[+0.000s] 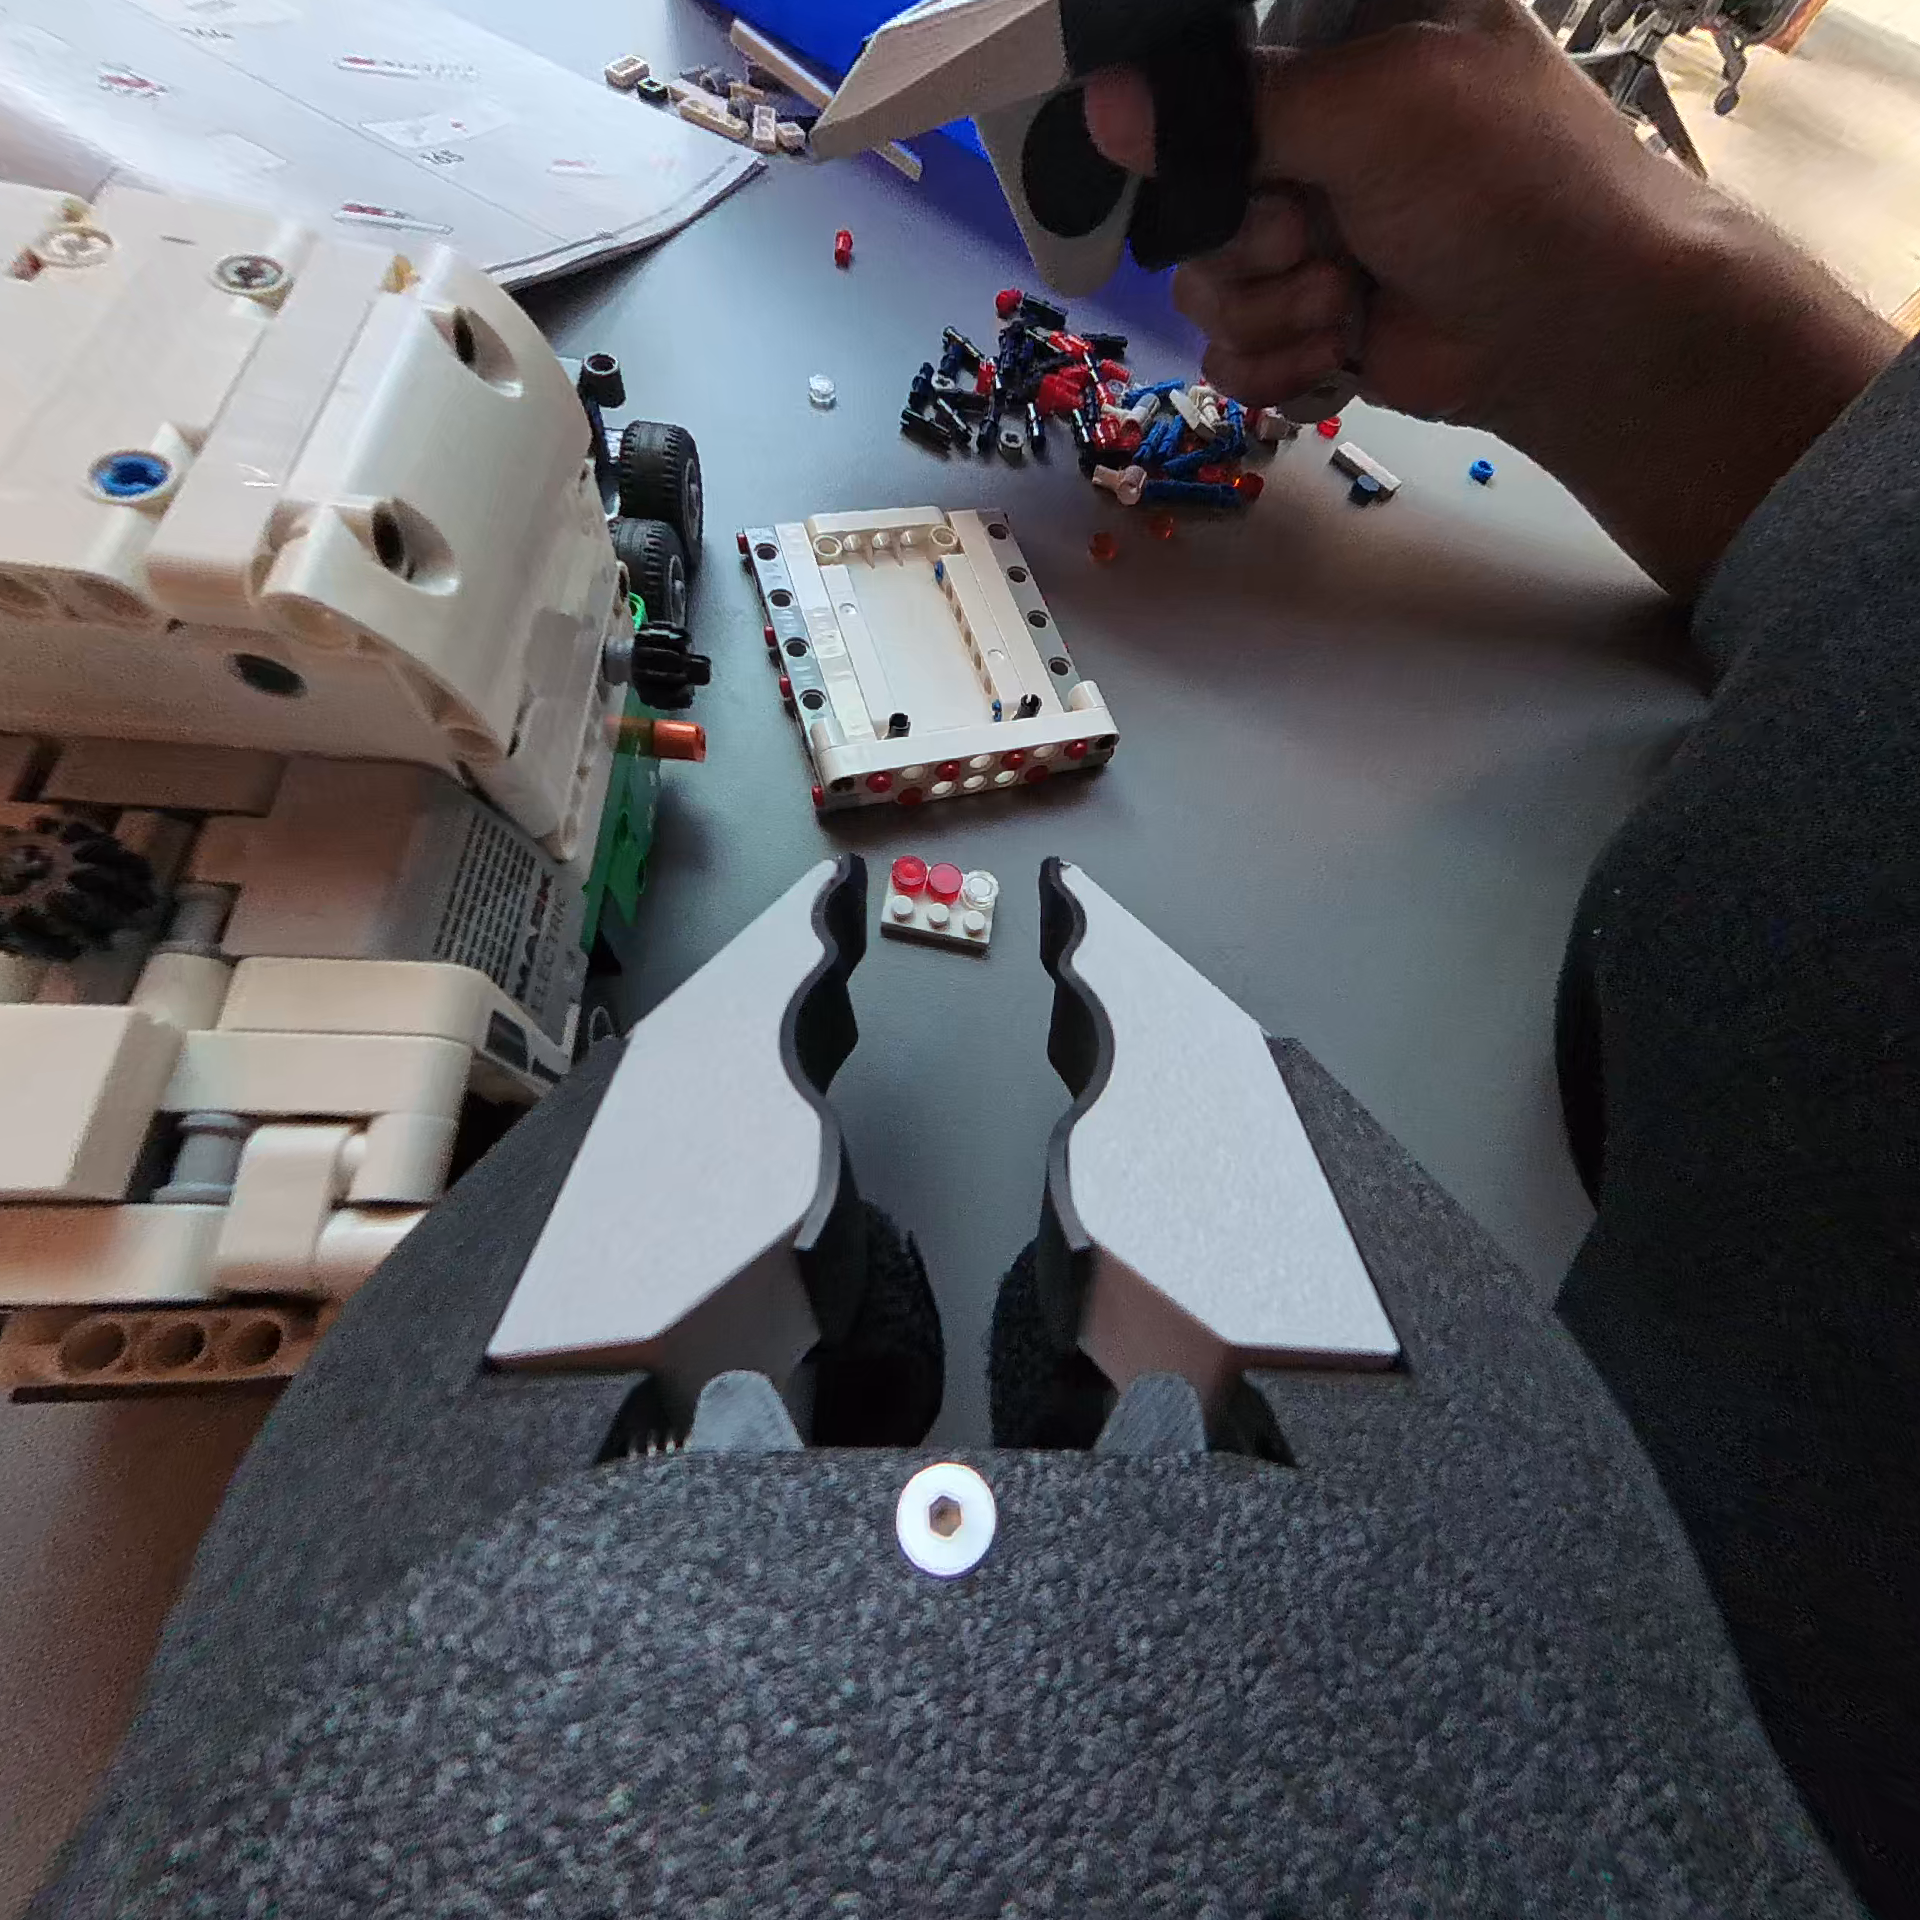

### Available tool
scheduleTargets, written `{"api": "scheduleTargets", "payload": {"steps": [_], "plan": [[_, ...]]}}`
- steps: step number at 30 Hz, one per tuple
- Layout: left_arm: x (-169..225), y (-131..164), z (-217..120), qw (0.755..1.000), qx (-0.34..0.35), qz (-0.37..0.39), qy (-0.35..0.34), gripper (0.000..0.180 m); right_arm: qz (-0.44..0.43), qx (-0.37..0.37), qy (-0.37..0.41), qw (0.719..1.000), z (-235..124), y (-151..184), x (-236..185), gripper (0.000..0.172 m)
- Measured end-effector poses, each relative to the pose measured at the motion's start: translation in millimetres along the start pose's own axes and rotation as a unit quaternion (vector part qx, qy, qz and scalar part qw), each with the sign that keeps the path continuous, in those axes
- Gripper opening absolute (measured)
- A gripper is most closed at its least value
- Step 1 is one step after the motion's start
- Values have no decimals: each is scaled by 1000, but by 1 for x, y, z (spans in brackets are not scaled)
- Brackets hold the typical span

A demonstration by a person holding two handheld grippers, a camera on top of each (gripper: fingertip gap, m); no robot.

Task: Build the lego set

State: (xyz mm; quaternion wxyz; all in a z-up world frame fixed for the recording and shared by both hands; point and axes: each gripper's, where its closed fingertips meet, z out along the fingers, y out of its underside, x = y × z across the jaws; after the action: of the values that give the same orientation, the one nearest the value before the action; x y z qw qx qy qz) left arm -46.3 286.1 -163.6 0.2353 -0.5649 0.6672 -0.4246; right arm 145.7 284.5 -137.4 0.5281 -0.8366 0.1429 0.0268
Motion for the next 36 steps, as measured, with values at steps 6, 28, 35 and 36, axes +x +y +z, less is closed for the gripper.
{"api": "scheduleTargets", "payload": {"steps": [6, 28, 35, 36], "plan": [[-3, 0, 0, 1000, 1, 2, -14, 34, 0, 6, -2, 1000, -3, -2, -1, 7], [-7, 11, 9, 996, -46, 41, -59, 26, -24, 7, -20, 999, -3, -3, -16, 7], [2, 13, 15, 995, -60, 66, -38, 30, -68, -55, -174, 981, -10, 25, -86, 7], [3, 15, 16, 995, -68, 64, -33, 33, -81, -70, -193, 975, -15, 32, -97, 7]]}}
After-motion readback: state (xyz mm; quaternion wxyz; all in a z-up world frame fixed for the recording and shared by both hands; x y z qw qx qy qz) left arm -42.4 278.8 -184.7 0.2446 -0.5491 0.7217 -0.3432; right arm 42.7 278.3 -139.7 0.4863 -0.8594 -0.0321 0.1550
